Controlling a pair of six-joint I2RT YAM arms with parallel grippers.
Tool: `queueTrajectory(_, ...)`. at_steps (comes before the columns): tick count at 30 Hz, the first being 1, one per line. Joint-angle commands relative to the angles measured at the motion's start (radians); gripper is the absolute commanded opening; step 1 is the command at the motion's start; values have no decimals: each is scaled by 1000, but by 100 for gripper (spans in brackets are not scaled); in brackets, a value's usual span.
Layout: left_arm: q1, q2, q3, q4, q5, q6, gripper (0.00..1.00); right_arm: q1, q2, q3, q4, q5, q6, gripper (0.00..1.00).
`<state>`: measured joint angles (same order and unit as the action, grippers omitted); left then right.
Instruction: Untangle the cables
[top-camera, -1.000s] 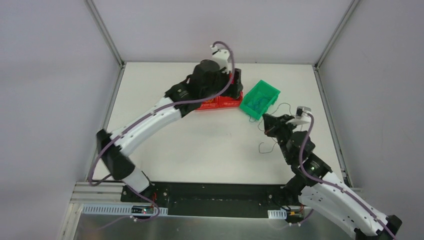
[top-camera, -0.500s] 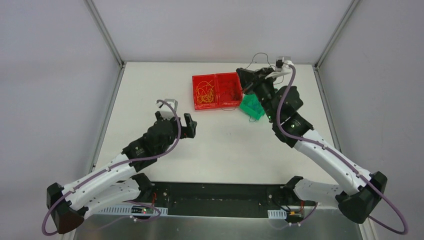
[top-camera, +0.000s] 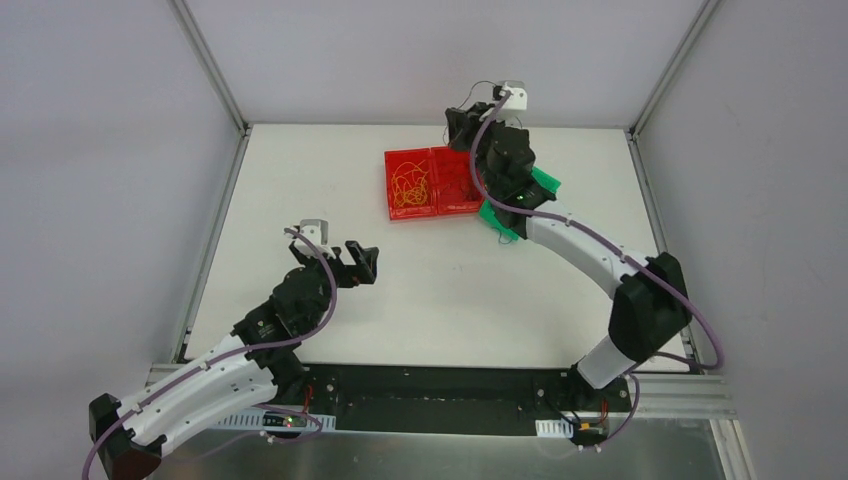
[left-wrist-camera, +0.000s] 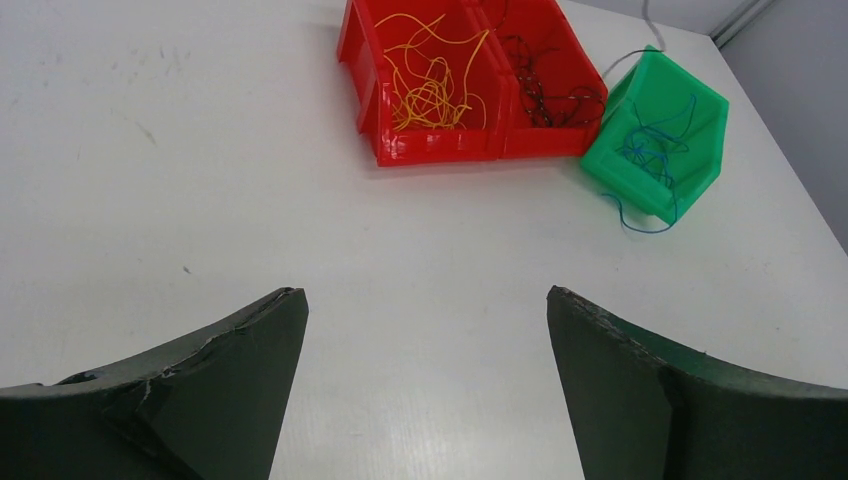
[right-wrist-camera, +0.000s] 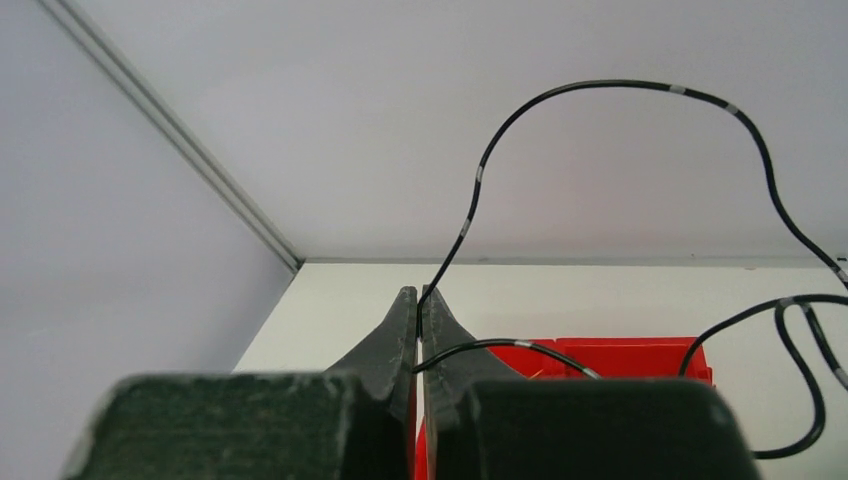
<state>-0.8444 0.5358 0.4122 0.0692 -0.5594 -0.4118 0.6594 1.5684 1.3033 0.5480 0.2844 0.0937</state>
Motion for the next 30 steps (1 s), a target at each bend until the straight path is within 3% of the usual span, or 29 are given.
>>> queueTrajectory(1, -6, 2, 5, 27, -14, -25, 93, -46, 88, 20, 179, 27, -5, 0)
queueTrajectory(11, -5, 44, 16, 35, 0, -33, 93, -161, 342, 21, 196, -91, 171, 0)
queueTrajectory(13, -6, 57, 20, 35, 0, -30, 93, -173, 389, 68, 96, -88, 206, 0)
queueTrajectory(17, -5, 56, 23, 32, 3, -21, 93, -200, 494, 280, -271, -171, 269, 0)
queueTrajectory(26, -7, 51, 19, 30, 18, -22, 92, -199, 516, 328, -607, -125, 265, 0)
queueTrajectory(30, -7, 47, 17, 26, 6, -21, 92, -149, 569, 420, -755, -32, 145, 0)
